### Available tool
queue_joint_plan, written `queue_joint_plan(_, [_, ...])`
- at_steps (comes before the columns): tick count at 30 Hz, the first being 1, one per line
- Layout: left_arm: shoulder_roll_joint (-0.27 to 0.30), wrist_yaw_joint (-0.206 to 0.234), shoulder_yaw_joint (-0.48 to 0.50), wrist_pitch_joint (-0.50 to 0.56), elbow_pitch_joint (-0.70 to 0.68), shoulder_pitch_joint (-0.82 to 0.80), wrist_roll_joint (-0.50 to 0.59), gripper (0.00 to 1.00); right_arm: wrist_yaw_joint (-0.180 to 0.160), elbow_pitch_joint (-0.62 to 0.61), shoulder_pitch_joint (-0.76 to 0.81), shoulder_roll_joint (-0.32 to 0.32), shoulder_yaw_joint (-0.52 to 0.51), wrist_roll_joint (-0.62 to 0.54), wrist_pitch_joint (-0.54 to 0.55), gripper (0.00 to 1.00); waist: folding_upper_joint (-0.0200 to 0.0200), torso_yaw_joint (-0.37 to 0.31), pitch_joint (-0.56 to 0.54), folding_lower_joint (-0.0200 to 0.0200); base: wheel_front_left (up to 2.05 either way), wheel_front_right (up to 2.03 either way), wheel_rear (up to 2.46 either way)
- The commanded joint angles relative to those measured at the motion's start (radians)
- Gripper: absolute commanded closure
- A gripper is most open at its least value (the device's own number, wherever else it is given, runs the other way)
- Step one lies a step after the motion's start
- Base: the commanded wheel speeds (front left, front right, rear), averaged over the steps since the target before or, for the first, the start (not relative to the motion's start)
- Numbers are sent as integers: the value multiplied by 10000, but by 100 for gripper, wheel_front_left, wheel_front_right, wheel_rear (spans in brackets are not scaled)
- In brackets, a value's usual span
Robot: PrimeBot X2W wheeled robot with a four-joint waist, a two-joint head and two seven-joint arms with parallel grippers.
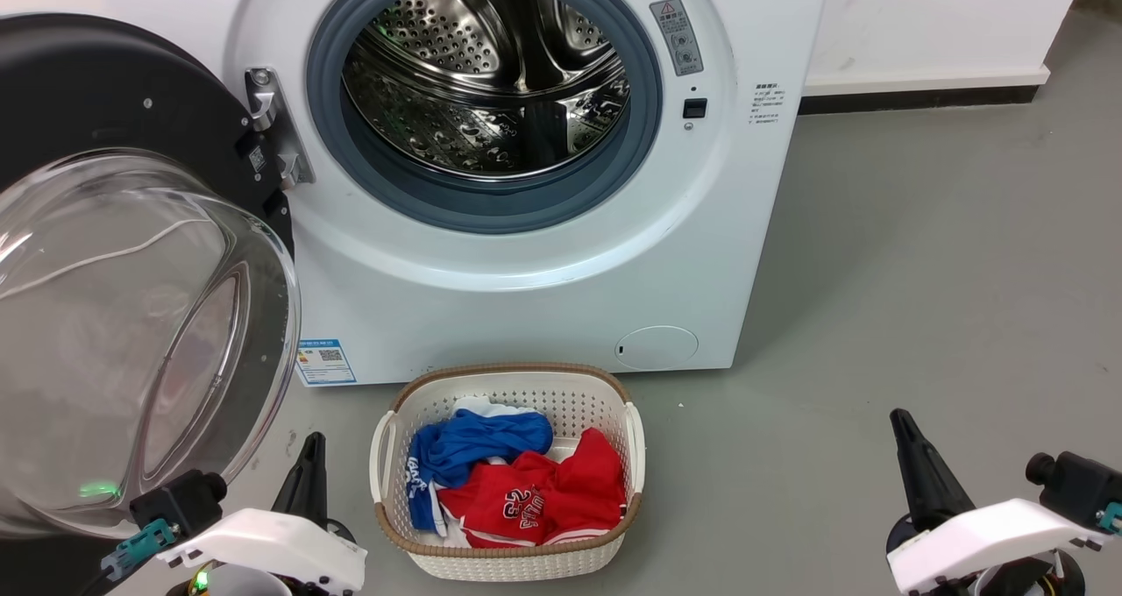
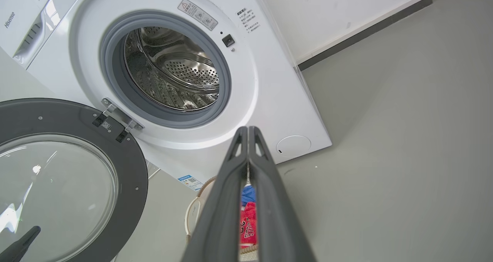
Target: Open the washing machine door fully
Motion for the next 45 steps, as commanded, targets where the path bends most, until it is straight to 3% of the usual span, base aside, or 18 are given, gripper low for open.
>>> queue_joint_plan(1, [-26, -133, 225, 87, -82, -303, -307, 100, 2, -81, -335, 0, -44, 439, 54, 100, 0, 10, 7, 0, 0, 0, 0])
queue_joint_plan(45, [-1282, -1506, 2018, 1433, 151, -560, -4188, 100, 1, 504, -873, -1, -433, 5854, 591, 100, 0, 243, 168, 0, 0, 0, 0])
